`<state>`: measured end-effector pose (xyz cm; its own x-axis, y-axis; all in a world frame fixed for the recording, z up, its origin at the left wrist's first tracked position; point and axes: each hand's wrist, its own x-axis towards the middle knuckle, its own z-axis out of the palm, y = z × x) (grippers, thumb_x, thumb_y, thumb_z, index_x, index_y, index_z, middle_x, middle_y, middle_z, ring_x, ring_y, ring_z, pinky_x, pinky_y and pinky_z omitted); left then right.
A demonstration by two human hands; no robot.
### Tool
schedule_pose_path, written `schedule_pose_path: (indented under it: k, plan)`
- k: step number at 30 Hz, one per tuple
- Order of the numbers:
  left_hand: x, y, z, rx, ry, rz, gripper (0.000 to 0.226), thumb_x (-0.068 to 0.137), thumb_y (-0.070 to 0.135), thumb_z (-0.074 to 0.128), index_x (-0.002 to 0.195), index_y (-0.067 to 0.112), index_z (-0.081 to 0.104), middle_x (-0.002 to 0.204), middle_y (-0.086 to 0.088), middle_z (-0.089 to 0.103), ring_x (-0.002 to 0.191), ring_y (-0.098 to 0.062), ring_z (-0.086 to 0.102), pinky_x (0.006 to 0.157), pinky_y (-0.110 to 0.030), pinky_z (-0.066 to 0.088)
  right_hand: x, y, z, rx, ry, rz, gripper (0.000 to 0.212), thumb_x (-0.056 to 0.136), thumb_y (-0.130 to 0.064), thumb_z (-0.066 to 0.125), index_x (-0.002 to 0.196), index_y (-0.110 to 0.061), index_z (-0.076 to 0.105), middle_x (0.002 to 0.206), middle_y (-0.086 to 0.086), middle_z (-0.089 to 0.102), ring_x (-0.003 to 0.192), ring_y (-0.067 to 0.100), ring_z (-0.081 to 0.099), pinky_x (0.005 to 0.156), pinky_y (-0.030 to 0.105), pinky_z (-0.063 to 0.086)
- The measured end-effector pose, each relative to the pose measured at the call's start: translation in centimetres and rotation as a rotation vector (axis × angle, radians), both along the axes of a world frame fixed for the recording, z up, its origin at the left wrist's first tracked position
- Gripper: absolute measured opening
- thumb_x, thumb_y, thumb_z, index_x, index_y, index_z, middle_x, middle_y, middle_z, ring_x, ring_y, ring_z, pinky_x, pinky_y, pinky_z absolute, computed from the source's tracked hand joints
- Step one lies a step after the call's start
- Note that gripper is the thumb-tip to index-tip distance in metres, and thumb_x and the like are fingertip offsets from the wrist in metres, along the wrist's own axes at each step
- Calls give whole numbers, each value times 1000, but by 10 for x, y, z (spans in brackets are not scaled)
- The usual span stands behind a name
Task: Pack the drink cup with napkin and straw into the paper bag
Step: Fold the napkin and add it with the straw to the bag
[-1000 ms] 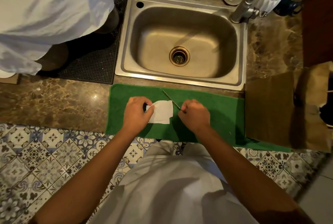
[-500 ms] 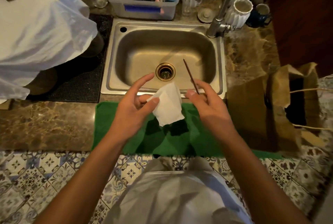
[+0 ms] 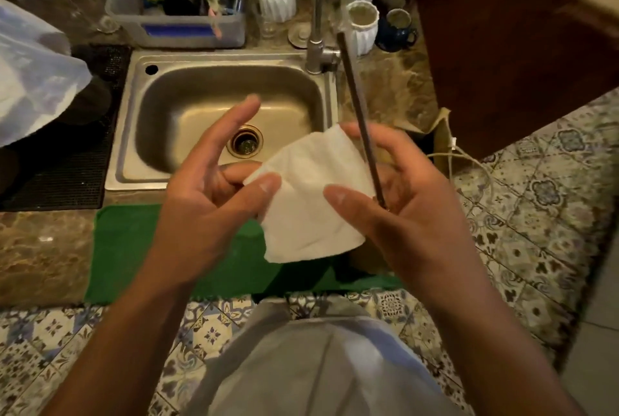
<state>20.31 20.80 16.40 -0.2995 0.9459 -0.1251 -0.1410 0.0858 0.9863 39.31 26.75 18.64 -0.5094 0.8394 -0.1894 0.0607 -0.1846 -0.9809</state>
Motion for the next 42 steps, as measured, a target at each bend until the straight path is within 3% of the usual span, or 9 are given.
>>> schedule_pose_path:
  k: [9, 13, 18, 23, 26, 29, 35, 39, 42]
  plan:
    - [69, 35, -22, 89, -13, 17, 59, 92, 19, 71, 141, 42, 49, 82, -6, 80, 74, -22, 72, 78, -35, 61, 81, 42, 10, 134, 35, -156, 46, 91, 0, 68, 128, -27, 65, 114, -12, 74, 101, 10, 75, 72, 24, 61]
    - [97, 47, -40, -69, 284, 108, 65, 96, 25, 67, 152, 37, 36, 121, 4, 74, 108, -11, 70, 99, -42, 56, 114, 67, 9, 178, 6, -315, 49, 92, -2, 68, 136, -23, 61, 118, -2, 74, 107, 16, 74, 77, 29, 62]
    - [124, 56, -58, -225, 721, -42, 94, 87, 47, 73, 156, 52, 7, 149, 10, 54, 121, -10, 62, 98, -39, 52, 138, 81, -1, 203, -34, -418, 49, 94, -3, 68, 139, -21, 58, 119, 0, 74, 107, 16, 74, 78, 31, 63]
    - [134, 60, -80, -308, 669, -83, 88, 93, 22, 66, 156, 52, 12, 80, 2, 71, 52, -21, 59, 54, -41, 54, 144, 86, -11, 208, -41, -514, 52, 95, -4, 68, 142, -21, 55, 118, 6, 74, 105, 17, 75, 79, 33, 63]
    - [127, 57, -86, -322, 408, -48, 80, 98, 9, 60, 154, 52, 23, 66, 3, 69, 46, -25, 52, 46, -36, 43, 141, 87, -17, 233, -101, -492, 53, 95, -4, 68, 143, -24, 54, 119, -1, 73, 104, 10, 74, 79, 31, 63]
    - [124, 55, -87, -333, 253, -23, 78, 99, -3, 56, 154, 44, 29, 46, 14, 50, 46, -5, 40, 49, -22, 37, 134, 88, -27, 250, -240, -409, 56, 93, -5, 67, 140, -32, 55, 113, -14, 72, 102, 3, 72, 84, 37, 64]
    - [121, 54, -84, -341, 222, 9, 79, 98, -3, 58, 155, 43, 29, 56, 11, 66, 58, -11, 53, 67, -34, 45, 110, 68, -51, 323, -429, -274, 61, 91, -16, 69, 141, -44, 49, 105, -17, 72, 79, 10, 73, 67, 43, 64]
    - [119, 53, -87, -348, 274, 7, 79, 97, 3, 60, 151, 52, 30, 74, -1, 75, 60, -23, 55, 58, -37, 45, 104, 58, -75, 420, -589, -141, 64, 91, -22, 67, 147, -46, 44, 87, -13, 71, 50, 10, 60, 51, 35, 54]
    - [115, 52, -85, -368, 334, 11, 79, 95, 7, 60, 148, 56, 28, 81, -16, 72, 54, -36, 52, 52, -45, 47, 107, 59, -79, 522, -781, -29, 68, 92, -31, 64, 152, -46, 35, 85, -5, 74, 57, 12, 64, 56, 33, 56]
